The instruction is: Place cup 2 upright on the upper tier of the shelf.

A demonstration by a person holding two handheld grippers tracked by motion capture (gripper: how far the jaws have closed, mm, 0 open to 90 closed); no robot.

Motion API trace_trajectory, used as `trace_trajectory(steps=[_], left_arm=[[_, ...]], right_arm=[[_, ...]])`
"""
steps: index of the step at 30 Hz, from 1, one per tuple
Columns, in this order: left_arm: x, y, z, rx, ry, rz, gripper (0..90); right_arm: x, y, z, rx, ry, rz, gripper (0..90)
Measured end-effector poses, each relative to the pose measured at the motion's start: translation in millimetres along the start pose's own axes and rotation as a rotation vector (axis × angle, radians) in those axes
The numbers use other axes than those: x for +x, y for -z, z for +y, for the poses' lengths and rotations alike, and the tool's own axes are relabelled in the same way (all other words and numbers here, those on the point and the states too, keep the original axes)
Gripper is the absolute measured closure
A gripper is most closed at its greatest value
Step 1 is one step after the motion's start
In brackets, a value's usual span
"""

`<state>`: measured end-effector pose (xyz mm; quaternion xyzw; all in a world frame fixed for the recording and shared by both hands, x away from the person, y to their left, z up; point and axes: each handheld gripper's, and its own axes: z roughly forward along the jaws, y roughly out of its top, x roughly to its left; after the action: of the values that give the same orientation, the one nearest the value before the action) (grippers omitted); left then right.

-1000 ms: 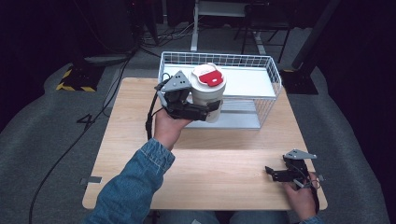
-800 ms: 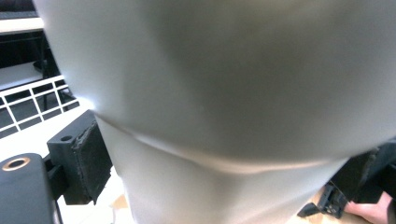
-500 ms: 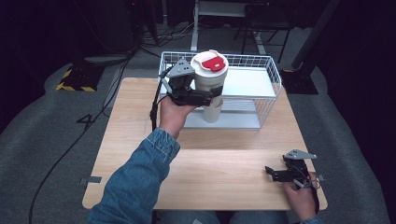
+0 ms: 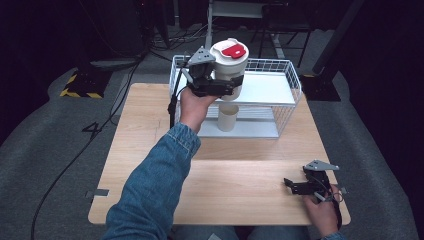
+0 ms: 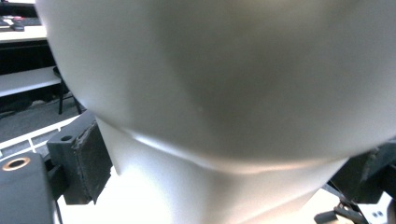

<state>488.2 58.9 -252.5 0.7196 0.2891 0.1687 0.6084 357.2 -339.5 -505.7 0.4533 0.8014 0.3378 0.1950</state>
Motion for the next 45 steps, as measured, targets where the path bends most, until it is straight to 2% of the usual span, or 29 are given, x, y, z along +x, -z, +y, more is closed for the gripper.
trace_trajectory(steps=[2, 7, 11, 20, 31, 45], left_arm=[[5.5, -10.7, 1.9, 0.008, 0.002, 0.020, 9.8], [12.1, -23.9, 3.2, 0.012, 0.008, 0.047, 9.7], [18.7, -37.0, 4.3, 0.012, 0.031, 0.065, 9.7], [25.3, -58.0, 2.0, 0.044, 0.027, 0.124, 9.8], [33.6, -73.2, -8.4, 0.066, 0.061, 0.161, 9.8], [35.4, -79.4, -18.4, 0.074, 0.081, 0.181, 9.8]], right_arm=[[0.2, 0.0, 0.0, -0.001, -0.002, 0.000, 4.2], [0.1, -0.1, 0.0, -0.001, -0.002, 0.000, 4.1], [0.1, -0.1, 0.0, -0.002, -0.001, -0.001, 4.2], [0.1, 0.0, 0.1, -0.001, -0.003, -0.001, 4.2], [0.2, 0.1, 0.1, -0.001, -0.002, -0.002, 4.1], [0.1, 0.0, 0.1, -0.001, -0.002, 0.000, 4.1]])
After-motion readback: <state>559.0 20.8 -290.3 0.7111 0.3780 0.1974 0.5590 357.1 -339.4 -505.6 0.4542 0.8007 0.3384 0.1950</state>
